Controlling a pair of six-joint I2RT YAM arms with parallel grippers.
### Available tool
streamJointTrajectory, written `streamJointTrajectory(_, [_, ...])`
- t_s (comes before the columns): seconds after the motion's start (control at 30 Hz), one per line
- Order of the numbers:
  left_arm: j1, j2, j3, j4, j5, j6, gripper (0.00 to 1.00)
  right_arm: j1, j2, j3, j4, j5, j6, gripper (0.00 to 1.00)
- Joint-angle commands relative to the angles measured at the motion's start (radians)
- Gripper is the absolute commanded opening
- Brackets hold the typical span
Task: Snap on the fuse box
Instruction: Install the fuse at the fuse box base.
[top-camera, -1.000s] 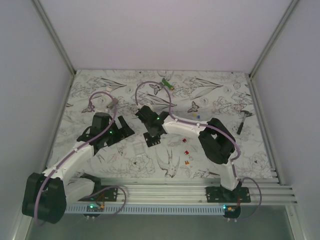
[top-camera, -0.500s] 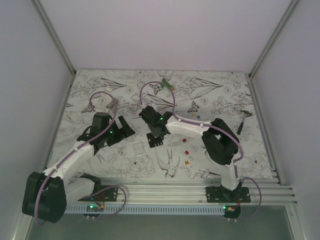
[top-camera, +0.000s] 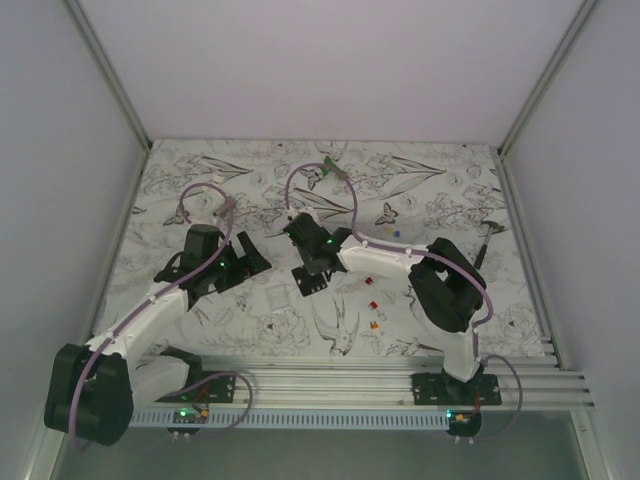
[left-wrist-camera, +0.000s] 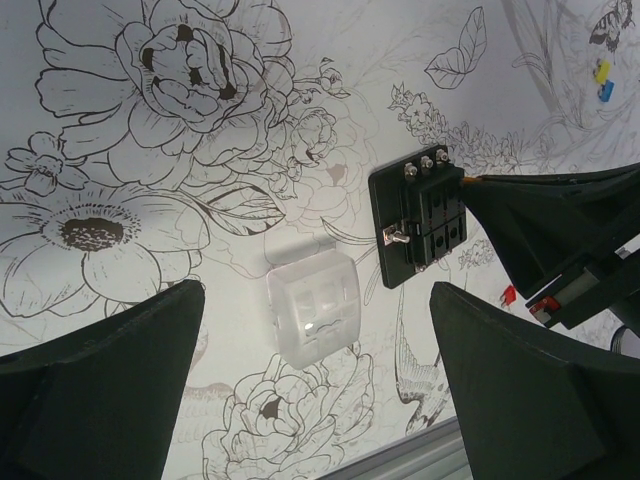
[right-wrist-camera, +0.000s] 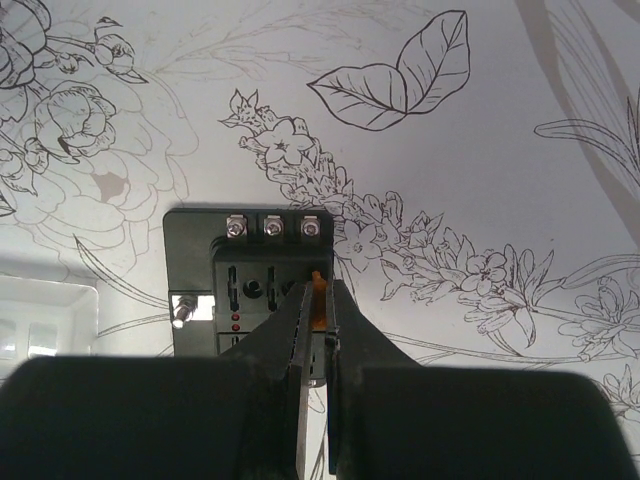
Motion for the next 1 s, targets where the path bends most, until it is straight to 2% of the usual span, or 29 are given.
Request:
streamJointTrajectory(0.0, [0.008,0.012,0.018,-0.007,0.025,-0.004,1.00,-0.008,0.010,-0.070,-0.011,-0.036,-0.042,0.00])
streamJointTrajectory(0.23, [0.008,0.019,0.018,0.001,0.036,-0.007,1.00,-0.008,-0.045,-0.077,0.028,-0.025,-0.040,0.00])
streamJointTrajectory(0.97, [0.006,0.022,0.015,0.006,0.040,-0.010,1.00,-0.007,-0.063,-0.107,0.117,-0.004,0.027,0.00])
